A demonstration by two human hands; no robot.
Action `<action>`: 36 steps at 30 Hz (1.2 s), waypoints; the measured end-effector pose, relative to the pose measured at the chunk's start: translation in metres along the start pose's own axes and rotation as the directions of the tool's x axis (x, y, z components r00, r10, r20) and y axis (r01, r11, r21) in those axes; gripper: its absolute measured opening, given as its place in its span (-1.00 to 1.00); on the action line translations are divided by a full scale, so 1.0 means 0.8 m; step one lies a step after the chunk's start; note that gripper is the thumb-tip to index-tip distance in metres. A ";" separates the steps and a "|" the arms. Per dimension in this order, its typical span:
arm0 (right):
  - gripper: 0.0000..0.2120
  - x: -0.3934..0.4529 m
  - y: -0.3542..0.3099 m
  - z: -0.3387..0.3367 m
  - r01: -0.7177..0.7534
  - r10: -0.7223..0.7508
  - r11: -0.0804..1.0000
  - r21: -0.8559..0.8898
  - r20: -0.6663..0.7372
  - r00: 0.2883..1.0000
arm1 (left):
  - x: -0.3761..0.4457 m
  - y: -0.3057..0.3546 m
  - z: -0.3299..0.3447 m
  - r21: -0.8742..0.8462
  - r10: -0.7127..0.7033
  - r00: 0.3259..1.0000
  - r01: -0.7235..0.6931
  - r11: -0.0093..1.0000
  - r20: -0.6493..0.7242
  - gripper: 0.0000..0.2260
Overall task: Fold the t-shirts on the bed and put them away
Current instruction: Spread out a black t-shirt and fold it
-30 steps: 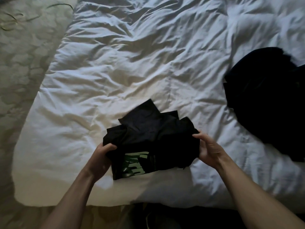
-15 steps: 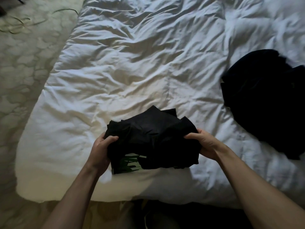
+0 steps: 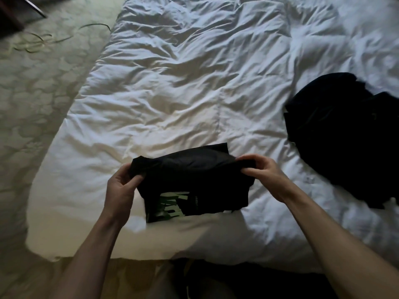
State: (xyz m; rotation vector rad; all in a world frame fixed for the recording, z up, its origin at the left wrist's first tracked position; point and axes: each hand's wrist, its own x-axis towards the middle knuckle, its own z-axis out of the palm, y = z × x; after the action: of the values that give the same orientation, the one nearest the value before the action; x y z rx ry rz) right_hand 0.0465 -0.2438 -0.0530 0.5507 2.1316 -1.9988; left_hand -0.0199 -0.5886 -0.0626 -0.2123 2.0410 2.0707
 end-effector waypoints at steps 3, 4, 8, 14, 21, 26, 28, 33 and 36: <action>-0.76 -0.018 -0.008 -0.004 0.136 -0.123 0.987 0.091 -0.140 0.982 | -0.018 0.005 -0.010 -0.067 0.052 0.999 -0.051 0.996 0.008 -0.86; -0.76 -0.026 -0.008 -0.003 0.165 -0.146 0.981 0.101 -0.172 0.974 | -0.025 0.007 -0.010 -0.072 0.069 0.997 -0.067 0.995 0.022 -0.85; -0.69 -0.047 0.000 0.005 0.185 -0.152 0.973 0.135 -0.224 0.963 | -0.047 0.014 -0.004 -0.051 0.084 0.995 -0.081 0.995 0.057 -0.67; -0.68 -0.043 -0.001 0.013 0.172 -0.143 0.979 0.106 -0.236 0.961 | -0.037 0.002 -0.009 -0.033 0.031 1.000 -0.031 0.999 0.001 -0.74; -0.72 0.048 0.029 0.023 0.068 -0.096 0.990 -0.124 -0.231 0.968 | 0.038 -0.045 0.011 -0.040 -0.082 0.988 0.077 0.996 -0.134 -0.76; -0.68 0.135 0.057 0.029 -0.017 -0.028 0.982 -0.187 -0.232 0.972 | 0.110 -0.090 0.019 -0.042 -0.172 0.959 0.166 0.985 -0.224 -0.79; -0.69 0.164 0.065 0.032 -0.039 -0.010 0.978 -0.205 -0.234 0.972 | 0.129 -0.108 0.017 -0.029 -0.208 0.947 0.208 0.978 -0.245 -0.81; -0.63 0.208 0.081 0.030 -0.040 -0.046 0.902 -0.429 -0.188 0.981 | 0.158 -0.133 0.007 0.115 -0.218 0.946 0.251 0.961 -0.239 -0.84; -0.70 0.218 0.092 0.027 -0.049 -0.043 0.792 -0.608 -0.136 0.990 | 0.164 -0.136 0.005 0.168 -0.201 0.949 0.245 0.955 -0.242 -0.86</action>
State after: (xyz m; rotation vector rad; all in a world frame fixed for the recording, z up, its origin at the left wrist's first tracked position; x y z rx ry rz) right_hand -0.0886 -0.2365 -0.1874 0.5837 2.6653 -1.1569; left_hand -0.1176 -0.5765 -0.2012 -0.6366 2.2123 1.7634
